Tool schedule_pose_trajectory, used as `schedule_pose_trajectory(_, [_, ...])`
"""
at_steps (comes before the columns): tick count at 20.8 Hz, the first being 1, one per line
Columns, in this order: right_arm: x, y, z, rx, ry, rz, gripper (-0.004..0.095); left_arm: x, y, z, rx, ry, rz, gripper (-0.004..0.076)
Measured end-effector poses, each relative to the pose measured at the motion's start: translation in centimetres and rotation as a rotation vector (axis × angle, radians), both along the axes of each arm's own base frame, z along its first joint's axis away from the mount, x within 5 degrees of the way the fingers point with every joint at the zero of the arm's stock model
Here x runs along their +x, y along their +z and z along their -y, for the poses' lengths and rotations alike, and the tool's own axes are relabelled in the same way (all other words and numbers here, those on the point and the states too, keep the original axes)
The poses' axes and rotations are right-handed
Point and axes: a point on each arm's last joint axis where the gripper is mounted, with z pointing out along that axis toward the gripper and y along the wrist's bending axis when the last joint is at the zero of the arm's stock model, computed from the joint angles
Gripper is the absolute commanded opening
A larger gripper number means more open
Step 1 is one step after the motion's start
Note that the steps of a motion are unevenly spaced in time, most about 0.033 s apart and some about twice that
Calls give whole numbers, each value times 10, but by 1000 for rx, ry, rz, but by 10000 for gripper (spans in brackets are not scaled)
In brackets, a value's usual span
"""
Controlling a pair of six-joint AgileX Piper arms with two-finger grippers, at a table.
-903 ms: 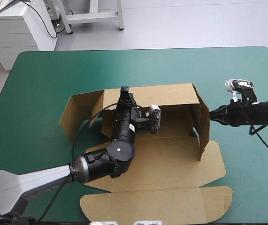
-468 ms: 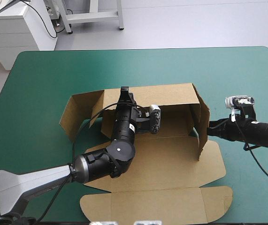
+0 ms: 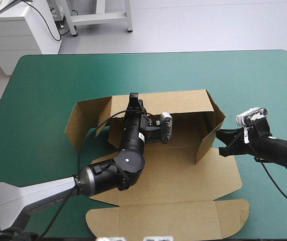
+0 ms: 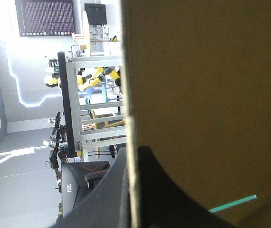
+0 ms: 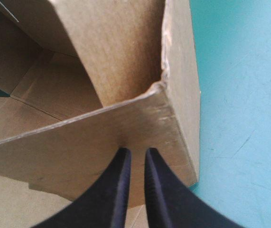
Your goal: Fold the box
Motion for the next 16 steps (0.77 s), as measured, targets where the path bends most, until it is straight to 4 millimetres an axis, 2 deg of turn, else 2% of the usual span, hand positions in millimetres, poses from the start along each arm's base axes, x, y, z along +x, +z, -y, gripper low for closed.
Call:
schedule_pose_trajectory(2, [0, 1, -1, 3, 16, 12, 542, 0, 0, 0, 0, -1, 0, -8])
schedule_pose_trajectory(4, [1, -1, -2, 13, 28, 2, 635, 0, 0, 0, 0, -1, 0, -8])
schedule_pose_trajectory(6, [3, -4, -2, 14, 43, -12, 643, 0, 0, 0, -9, -2, -2, -8])
schedule_pose_trajectory(9, [4, -9, -3, -96, 71, 3, 643, 0, 0, 0, -15, 0, -3, -8])
schedule_pose_trajectory(13, [10, -11, 4, -202, 20, 67, 643, 0, 0, 0, -16, -1, -4, -8])
schedule_pose_trajectory(16, [15, -13, 1, -221, 81, 126, 643, 0, 0, 1, -16, -3, -5, -8])
